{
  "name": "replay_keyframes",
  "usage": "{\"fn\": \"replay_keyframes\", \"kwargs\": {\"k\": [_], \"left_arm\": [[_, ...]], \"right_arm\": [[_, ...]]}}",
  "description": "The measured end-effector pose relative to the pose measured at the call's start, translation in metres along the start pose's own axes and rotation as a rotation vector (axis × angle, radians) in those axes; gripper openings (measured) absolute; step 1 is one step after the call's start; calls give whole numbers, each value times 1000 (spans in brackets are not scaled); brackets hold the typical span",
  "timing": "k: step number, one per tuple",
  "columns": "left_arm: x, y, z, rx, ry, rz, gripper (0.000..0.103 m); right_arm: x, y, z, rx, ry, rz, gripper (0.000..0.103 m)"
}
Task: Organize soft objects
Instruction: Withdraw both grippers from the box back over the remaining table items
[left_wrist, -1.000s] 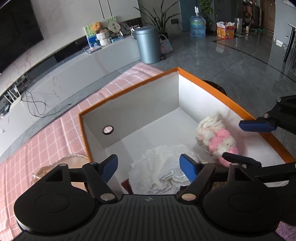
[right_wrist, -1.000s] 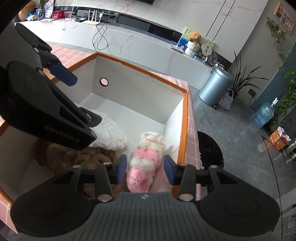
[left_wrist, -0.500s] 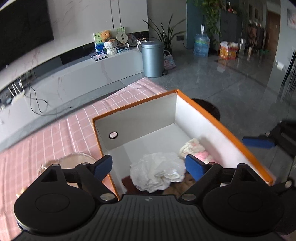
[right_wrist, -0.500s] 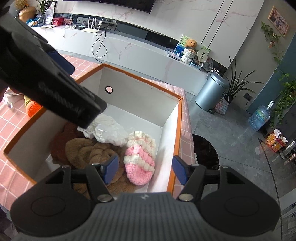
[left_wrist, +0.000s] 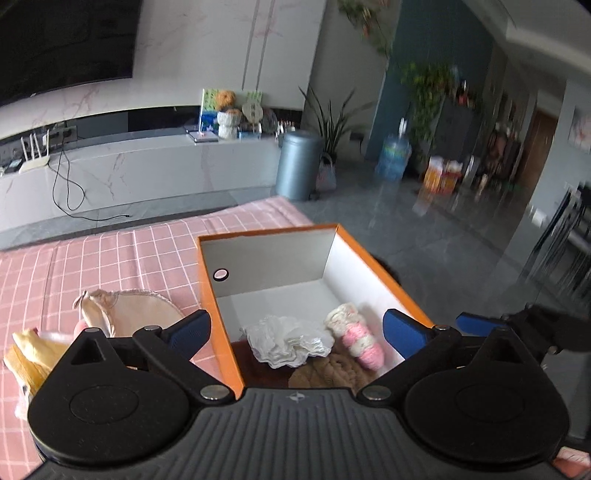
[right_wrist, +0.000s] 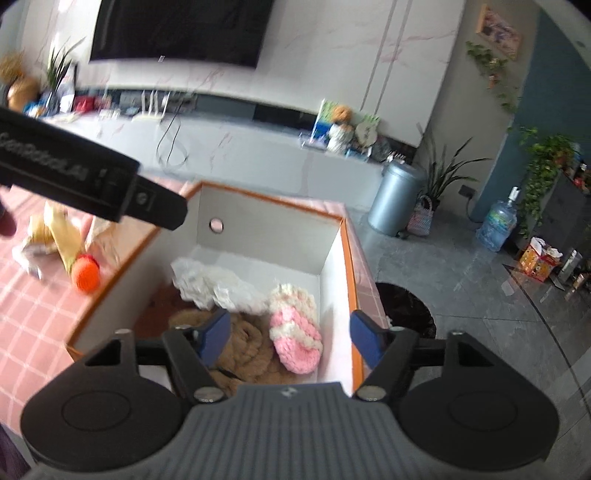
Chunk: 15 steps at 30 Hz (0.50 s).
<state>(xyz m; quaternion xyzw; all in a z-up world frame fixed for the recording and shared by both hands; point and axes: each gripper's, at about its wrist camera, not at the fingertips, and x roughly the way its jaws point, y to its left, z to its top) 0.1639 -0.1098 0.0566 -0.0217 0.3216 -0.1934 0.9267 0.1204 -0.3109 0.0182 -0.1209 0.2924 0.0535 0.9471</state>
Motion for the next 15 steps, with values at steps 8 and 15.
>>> {"fn": "replay_keyframes", "kwargs": {"k": [8,15], "left_arm": [[-38,32,-26,-97,-139,-10,103],[-58,68,-47,-177,-168,57,103]], "right_arm": [[-20,40,0,72,-103,30,73],[-24,83,-1,73,-146,102,73]]}}
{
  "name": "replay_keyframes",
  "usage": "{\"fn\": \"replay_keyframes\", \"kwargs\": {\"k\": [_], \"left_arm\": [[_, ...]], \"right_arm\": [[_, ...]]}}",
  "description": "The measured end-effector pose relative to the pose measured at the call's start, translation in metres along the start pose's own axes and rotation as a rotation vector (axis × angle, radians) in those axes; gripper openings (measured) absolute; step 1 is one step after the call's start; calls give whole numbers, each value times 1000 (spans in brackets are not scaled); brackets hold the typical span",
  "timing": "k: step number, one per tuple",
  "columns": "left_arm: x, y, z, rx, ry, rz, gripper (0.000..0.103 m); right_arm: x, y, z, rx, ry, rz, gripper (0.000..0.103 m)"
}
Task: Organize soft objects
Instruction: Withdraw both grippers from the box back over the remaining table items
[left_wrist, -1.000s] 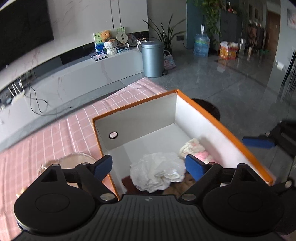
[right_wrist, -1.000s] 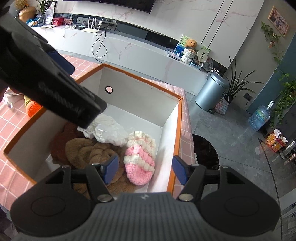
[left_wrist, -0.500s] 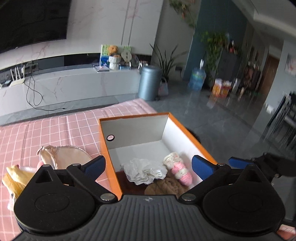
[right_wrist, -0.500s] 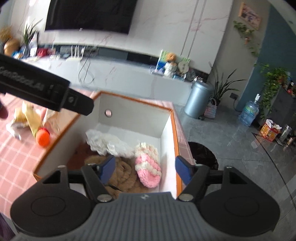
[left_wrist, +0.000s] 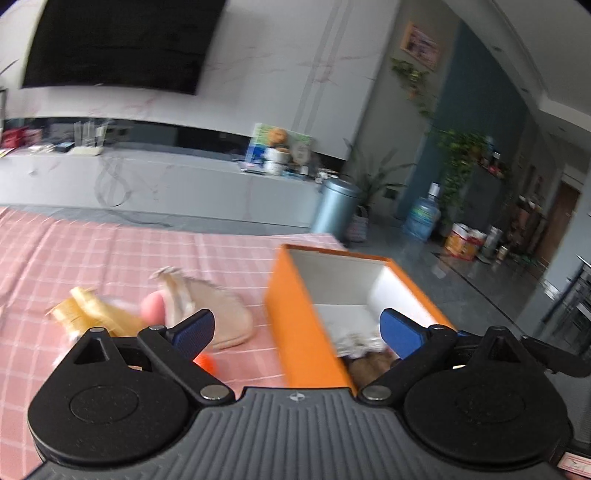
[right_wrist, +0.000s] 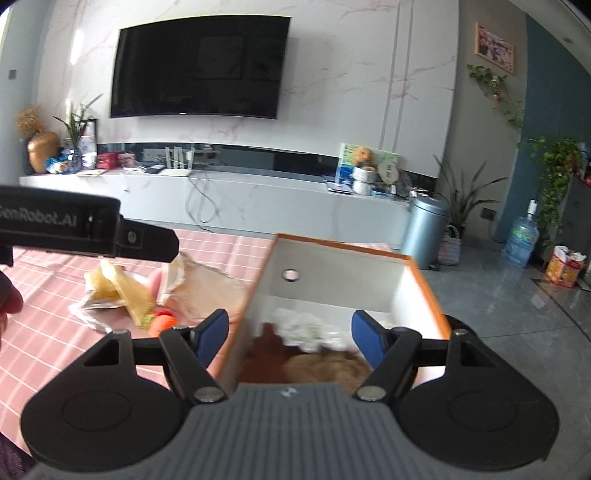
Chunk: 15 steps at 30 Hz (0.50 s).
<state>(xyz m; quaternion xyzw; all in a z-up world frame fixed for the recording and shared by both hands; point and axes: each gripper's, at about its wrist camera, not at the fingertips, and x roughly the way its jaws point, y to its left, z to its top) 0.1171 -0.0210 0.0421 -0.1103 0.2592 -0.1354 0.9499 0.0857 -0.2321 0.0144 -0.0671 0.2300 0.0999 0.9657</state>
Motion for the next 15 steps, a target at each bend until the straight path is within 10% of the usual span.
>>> {"fn": "replay_keyframes", "kwargs": {"k": [8,15], "left_arm": [[-16,49,-23,-48,33,125,80],[-23,85,-39,-140,50,152,84]], "right_arm": [[6,35,-10,30,-20,97,73],[15,67,-14,-33,2,163,73]]}}
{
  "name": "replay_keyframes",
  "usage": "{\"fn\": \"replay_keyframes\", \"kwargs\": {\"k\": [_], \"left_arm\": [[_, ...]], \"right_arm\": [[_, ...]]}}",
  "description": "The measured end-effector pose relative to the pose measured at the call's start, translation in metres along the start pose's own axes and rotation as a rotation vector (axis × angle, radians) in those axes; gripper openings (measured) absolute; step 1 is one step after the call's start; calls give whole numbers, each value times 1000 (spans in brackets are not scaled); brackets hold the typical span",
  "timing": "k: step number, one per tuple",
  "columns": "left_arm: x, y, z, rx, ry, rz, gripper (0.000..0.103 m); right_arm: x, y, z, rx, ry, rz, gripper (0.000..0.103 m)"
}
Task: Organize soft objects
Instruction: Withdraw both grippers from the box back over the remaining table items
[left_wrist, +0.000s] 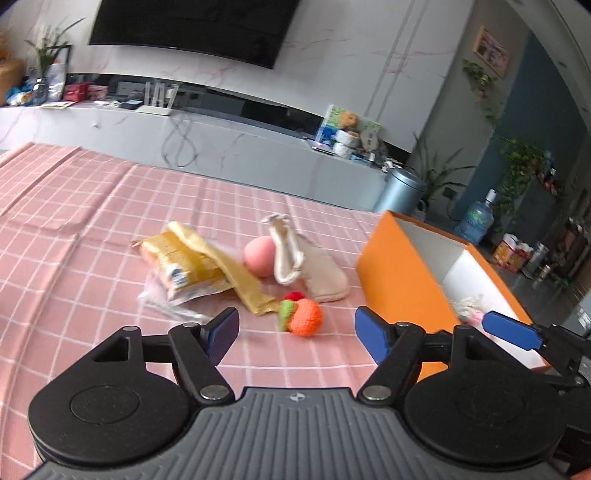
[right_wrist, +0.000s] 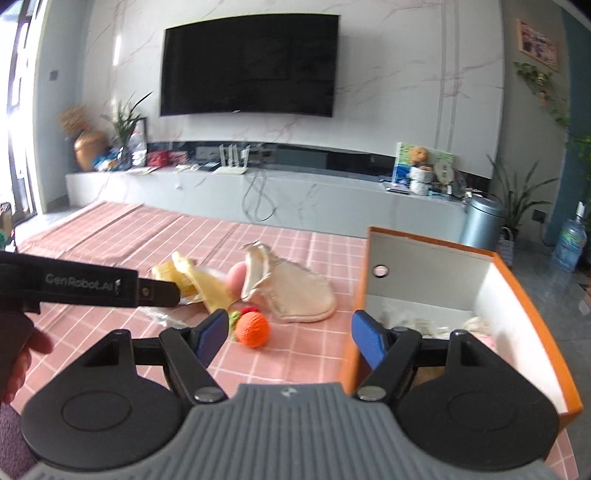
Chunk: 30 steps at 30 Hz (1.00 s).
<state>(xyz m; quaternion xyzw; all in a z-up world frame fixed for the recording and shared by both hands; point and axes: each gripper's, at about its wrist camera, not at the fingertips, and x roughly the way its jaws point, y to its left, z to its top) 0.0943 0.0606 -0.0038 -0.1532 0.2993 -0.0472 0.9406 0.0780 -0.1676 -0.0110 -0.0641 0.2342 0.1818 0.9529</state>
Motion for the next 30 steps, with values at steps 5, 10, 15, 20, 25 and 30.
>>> {"fn": "replay_keyframes", "kwargs": {"k": [5,10,15,20,25,30], "left_arm": [[-1,18,-5,-22,-8,32,84],[0,31,-6,-35,-19,12,84],[7,41,-4,-36,-12,4,84],[19,51,-2,-59,4,24,86],[35,61,-3,-59,37,43,86],[44,69,-3,-66,47,57,85]], "right_arm": [[11,14,0,-64,21,27,70],[27,18,5,-93,58,53,53],[46,20,10,-91,96,63,44],[68,23,12,-92,125,56,44],[94,29,13,-90,157,58,44],[117,33,13,-76,187,65,44]]}}
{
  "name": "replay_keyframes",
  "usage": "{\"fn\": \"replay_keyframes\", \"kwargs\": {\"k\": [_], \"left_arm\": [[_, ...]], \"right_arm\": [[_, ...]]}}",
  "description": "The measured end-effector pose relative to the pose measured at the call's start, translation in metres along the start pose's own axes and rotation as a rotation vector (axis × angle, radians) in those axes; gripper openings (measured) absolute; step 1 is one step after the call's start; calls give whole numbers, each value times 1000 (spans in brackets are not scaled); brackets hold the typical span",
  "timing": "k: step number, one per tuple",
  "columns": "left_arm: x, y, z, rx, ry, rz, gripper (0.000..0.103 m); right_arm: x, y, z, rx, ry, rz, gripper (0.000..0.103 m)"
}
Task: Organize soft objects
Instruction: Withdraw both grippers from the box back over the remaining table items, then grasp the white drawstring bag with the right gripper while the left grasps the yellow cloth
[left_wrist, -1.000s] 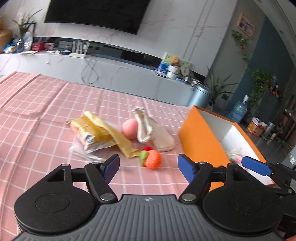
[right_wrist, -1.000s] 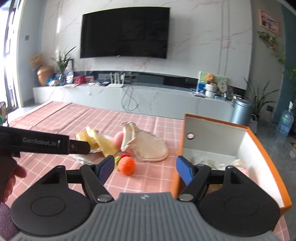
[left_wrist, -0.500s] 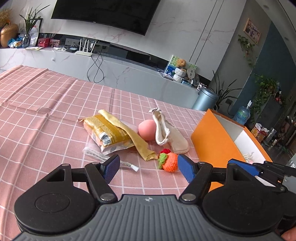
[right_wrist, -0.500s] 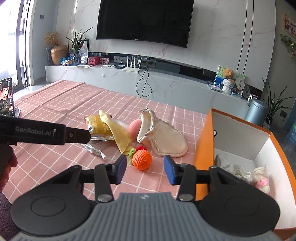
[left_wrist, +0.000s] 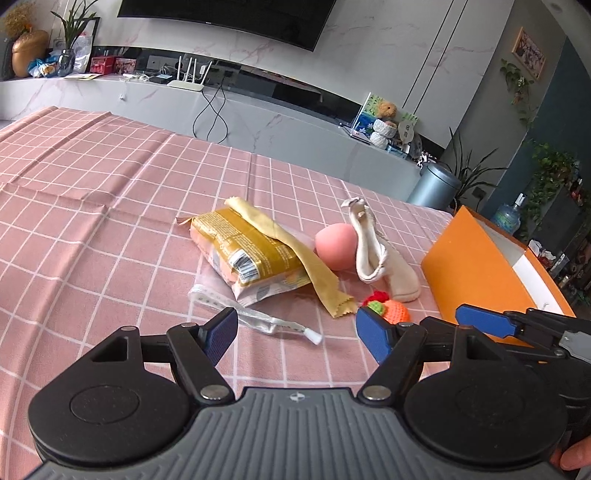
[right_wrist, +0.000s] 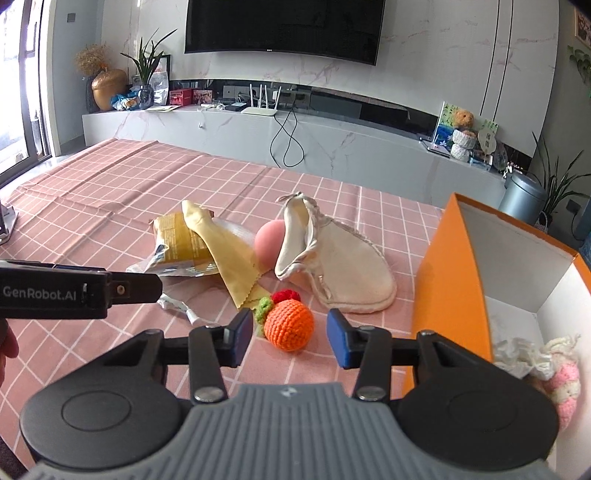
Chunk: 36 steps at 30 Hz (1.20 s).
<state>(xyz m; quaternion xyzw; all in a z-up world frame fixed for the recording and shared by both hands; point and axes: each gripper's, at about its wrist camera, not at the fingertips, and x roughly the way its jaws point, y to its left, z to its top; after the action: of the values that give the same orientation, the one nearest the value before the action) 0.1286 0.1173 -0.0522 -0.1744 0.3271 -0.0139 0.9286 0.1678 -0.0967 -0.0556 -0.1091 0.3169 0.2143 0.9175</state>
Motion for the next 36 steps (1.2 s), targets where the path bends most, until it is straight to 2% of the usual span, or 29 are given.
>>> {"fn": "replay_keyframes", "kwargs": {"k": [6,13,16,17,21,26,28,31,33,34,35,36], "left_arm": [[10,0,8,27,-1,-21,82],[29,-10,35,80,-17,-30,81],[41,-14,47,132,-20,-10,84],[46,-14,51,154,-16,-1,87],[65,-12,61,241,0,8,92],[90,-11,62,348,56,-4,92],[95,-12,58,376,61,7,88],[98,-17,53,430,50,26,80],[98,-22,48,479,46,32,66],[98,-25,45,503,42,40,63],[98,-28,43,526,38,50,55],[98,-30,41,547,33,52,40]], "right_arm": [[18,-1,11,0,8,-5,44],[40,-12,42,13,26,-6,46],[56,-16,54,16,61,5,62],[61,-16,57,15,67,-7,64],[85,-20,61,21,132,-1,67],[106,-25,58,94,200,-19,68],[113,-27,55,119,218,-16,68],[123,-28,52,152,246,11,61],[126,-28,50,161,262,24,55],[126,-27,49,159,263,24,49],[127,-27,48,157,265,32,42],[127,-26,48,157,266,36,42]]}}
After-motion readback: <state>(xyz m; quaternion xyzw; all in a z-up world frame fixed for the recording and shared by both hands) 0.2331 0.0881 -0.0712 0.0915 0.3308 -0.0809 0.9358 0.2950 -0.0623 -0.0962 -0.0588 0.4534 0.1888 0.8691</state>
